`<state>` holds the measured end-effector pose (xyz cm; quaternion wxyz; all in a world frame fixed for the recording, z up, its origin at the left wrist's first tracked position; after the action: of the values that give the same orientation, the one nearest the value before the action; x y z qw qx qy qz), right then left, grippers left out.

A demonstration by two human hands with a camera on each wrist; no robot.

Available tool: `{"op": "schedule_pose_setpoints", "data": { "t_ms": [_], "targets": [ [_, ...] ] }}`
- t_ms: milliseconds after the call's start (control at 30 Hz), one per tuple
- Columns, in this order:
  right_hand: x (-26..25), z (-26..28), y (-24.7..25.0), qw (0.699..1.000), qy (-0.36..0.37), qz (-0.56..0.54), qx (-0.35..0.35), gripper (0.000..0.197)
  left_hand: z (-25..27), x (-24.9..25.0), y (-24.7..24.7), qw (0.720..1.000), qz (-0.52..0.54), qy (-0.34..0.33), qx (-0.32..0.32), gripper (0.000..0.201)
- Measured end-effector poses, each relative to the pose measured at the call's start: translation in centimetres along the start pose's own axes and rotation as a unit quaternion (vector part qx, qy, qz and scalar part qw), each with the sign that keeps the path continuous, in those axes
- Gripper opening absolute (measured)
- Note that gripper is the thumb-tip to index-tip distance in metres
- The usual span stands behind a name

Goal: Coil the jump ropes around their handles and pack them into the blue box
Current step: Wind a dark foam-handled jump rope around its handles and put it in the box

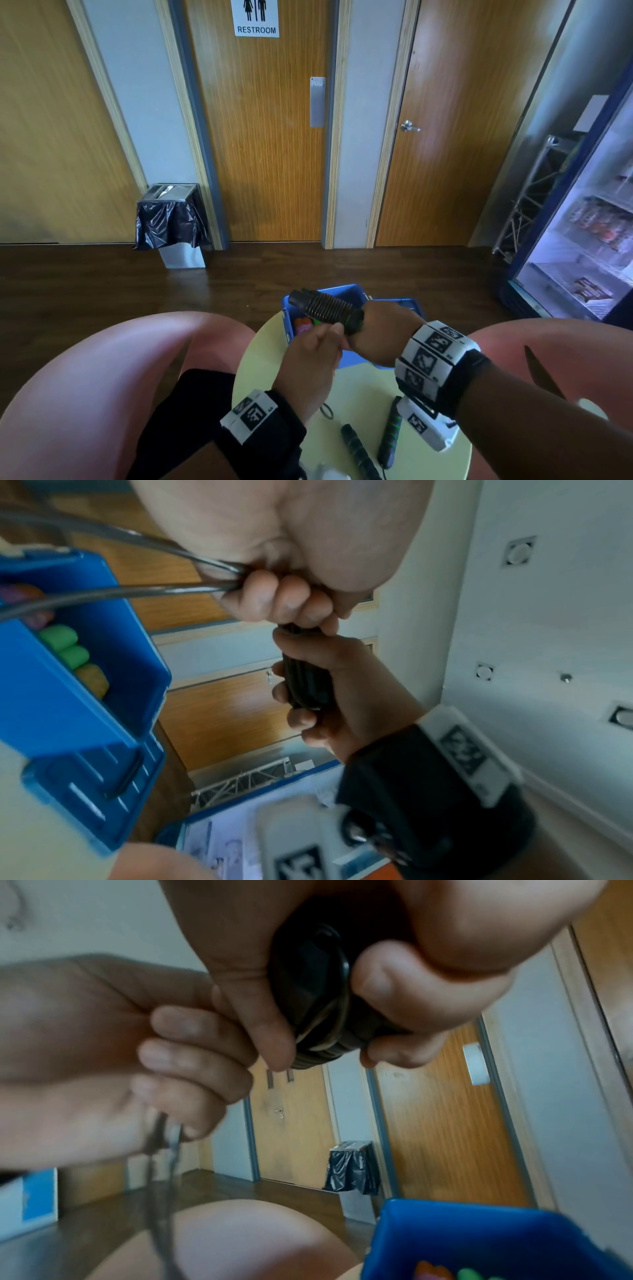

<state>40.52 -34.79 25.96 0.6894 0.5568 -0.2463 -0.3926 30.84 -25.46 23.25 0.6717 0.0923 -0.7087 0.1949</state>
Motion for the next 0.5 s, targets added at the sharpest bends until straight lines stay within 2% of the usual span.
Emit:
{"op": "schedule_pose_setpoints", "data": {
  "t_ms": [67,167,267,367,433,500],
  "targets": [
    [0.0,0.4,-0.2,0.996,-0.012,-0.087,-0.020,0.035,-0.3,-0.2,0.7,0.999,-0.031,-0.016,0.013,0.046],
    [-0.6,1.1,-0.6,0.978,-0.018,-0.201,-0.061,0.024,-0.4,-0.4,1.5,0.999,-0.021,-0.017,0.031,0.049],
    [-1.6,2.3,-0.9,0.949,-0.007,-0.289,-0.127,0.020,-0.3,-0.7,2.2,0.999,-0.003,-0.007,0.037,0.055],
    [-2.5,3.8,-1.4,0.923,0.012,-0.332,-0.197,0.021,-0.1,0.0,2.5,1.000,-0.017,-0.019,0.004,0.048],
    [-3.0,4.6,-1.7,0.906,0.022,-0.354,-0.232,0.023,0.3,1.2,1.8,0.997,0.017,-0.045,-0.054,0.039],
    [-3.6,5.2,-2.0,0.874,0.042,-0.407,-0.262,0.030,0.1,2.0,1.7,0.994,0.043,-0.060,-0.081,0.030]
  ]
}}
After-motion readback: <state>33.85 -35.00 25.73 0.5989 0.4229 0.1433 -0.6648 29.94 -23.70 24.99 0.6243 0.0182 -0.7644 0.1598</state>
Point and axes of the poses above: each hand's wrist, its own z-axis away from the middle knuckle, its own y-axis out of the back of the hand, x = y × z, the point moved 7 cm from there along -z, towards the middle knuckle, and after that the axes turned 11 degrees about z, right-handed, at the moved point
